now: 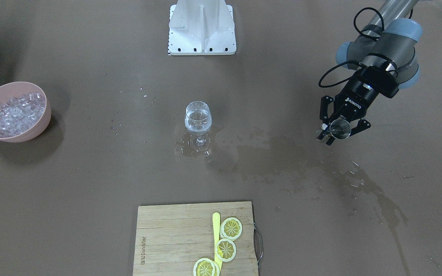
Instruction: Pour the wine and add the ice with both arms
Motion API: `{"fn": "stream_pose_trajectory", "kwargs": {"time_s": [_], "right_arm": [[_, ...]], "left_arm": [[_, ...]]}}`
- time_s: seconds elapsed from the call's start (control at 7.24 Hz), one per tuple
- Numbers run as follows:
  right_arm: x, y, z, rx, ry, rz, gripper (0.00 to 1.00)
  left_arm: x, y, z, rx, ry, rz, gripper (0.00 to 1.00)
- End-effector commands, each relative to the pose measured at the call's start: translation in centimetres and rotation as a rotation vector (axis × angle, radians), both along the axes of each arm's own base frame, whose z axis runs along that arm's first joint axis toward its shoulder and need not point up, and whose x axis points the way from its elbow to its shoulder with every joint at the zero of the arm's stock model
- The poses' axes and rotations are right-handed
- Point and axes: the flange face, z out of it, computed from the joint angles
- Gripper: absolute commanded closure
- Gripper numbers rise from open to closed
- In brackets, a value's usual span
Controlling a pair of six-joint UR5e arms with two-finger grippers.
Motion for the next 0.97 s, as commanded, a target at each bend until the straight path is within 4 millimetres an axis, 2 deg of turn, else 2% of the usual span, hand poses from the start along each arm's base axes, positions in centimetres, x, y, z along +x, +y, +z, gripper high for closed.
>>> {"fn": "stream_pose_trajectory", "kwargs": {"time_s": [0.0, 0.14, 0.55, 0.83], "right_arm": [[0.0, 0.4, 0.5, -0.014, 0.001, 0.001, 0.00], [0.0, 0.4, 0.4, -0.012, -0.001, 0.000, 0.00], [0.1, 0.4, 0.2, -0.031, -0.006, 0.019, 0.00], [0.1, 0.4, 0.3, -0.033, -0.004, 0.020, 0.00]], "left_arm": [[0.8, -0.4, -5.1, 0.051, 0.053, -0.005, 1.00], [1.6, -0.3, -5.1, 0.025, 0.031, -0.002, 1.00], [2.1, -0.4, -5.4, 0.069, -0.042, -0.003, 1.00], [3.9, 0.1, -5.8, 0.063, -0.038, 0.007, 1.00]]}}
